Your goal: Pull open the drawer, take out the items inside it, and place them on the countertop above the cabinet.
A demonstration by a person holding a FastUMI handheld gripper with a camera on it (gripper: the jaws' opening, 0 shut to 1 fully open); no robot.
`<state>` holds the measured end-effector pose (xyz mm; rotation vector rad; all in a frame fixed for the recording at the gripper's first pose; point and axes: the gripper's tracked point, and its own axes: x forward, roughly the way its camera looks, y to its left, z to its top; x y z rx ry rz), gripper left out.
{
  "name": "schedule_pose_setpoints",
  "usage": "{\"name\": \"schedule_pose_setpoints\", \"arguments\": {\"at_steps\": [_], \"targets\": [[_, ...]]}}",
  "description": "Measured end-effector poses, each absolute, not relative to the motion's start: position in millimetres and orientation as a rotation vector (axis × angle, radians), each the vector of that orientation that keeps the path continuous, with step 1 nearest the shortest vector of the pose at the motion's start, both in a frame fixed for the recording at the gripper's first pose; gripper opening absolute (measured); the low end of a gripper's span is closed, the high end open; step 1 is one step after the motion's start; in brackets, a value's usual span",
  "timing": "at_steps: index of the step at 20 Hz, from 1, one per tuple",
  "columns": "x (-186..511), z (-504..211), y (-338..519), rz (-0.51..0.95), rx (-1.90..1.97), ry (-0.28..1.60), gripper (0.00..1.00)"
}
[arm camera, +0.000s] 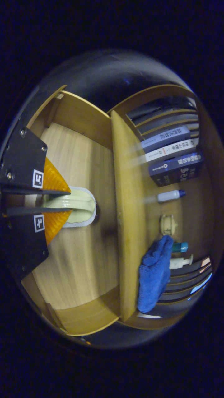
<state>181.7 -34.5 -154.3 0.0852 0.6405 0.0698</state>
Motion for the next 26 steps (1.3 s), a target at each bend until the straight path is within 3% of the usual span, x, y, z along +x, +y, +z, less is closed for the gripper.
{"name": "schedule_pose_setpoints", "arguments": {"at_steps": [16, 26], "targets": [[139, -9, -18, 0.164, -0.007, 0.158, 0.17], [189, 37, -18, 0.102, -0.021, 0.118, 0.16]]}}
